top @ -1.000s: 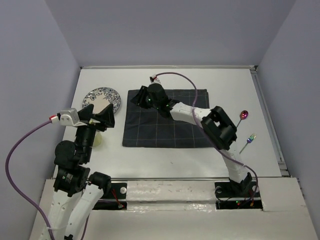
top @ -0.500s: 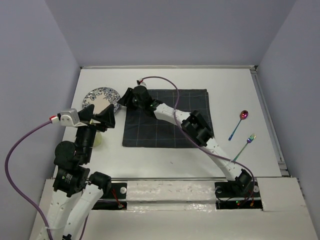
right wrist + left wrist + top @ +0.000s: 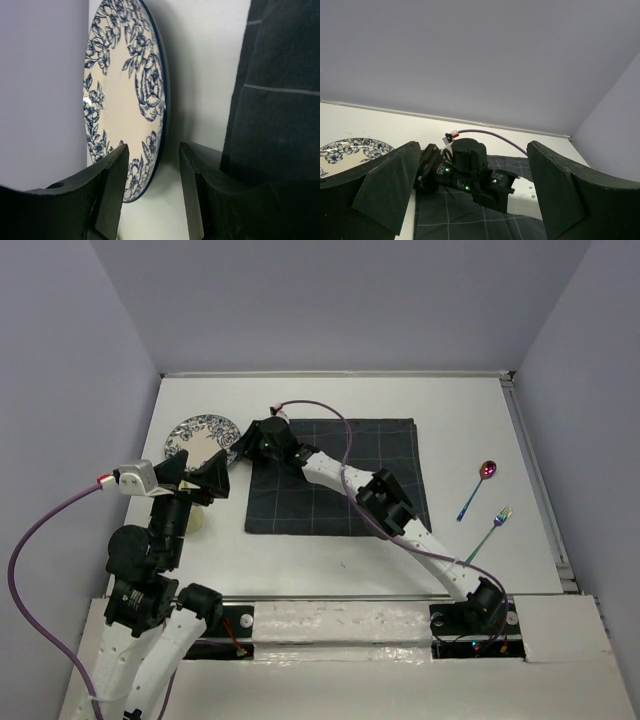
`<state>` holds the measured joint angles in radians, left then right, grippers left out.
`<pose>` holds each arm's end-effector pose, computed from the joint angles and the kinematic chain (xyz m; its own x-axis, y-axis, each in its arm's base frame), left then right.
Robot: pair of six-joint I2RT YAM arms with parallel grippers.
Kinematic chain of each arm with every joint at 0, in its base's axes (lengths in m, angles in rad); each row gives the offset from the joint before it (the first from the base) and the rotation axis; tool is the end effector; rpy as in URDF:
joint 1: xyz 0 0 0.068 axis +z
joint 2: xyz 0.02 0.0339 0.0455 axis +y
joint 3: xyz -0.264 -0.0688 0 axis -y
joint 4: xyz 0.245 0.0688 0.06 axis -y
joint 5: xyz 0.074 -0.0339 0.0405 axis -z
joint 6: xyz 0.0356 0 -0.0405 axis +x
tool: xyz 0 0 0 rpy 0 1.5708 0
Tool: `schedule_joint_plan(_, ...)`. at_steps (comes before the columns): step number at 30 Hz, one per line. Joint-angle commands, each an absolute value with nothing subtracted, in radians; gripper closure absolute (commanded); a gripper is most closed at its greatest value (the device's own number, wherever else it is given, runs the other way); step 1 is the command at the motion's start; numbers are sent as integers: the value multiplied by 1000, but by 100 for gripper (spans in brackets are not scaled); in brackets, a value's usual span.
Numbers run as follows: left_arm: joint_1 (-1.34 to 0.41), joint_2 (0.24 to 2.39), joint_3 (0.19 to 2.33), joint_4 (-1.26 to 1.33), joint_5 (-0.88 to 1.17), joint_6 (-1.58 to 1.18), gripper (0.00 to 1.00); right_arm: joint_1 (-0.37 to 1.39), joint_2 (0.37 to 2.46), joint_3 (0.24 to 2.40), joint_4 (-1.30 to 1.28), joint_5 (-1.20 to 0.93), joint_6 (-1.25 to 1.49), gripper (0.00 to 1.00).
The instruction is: Set the dinner table for one person
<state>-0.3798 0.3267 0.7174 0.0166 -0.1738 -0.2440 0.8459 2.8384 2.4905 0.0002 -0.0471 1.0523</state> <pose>0.0708 -0.0216 0.3902 0.3044 -0.3777 -0.8744 0.3001 0.9093 -0.2883 0.4136 0.4695 0.1279 -0.7869 0.4201 -0.4520 -0.1889 0.5333 0.8245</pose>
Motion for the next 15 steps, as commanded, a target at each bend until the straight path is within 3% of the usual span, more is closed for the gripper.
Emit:
schedule_joint_plan(1,-385,311,723,49,-198,-229,1,856,2887,2552,17,-67,1114,50)
schedule_joint_plan(8,-385,305,724,46,-210,-227,1,856,2925,2556,64,-92,1190,52)
schedule_joint_plan(15,-385,304,726,46,-219,-224,1,856,2933,2540,95,-103,1221,60)
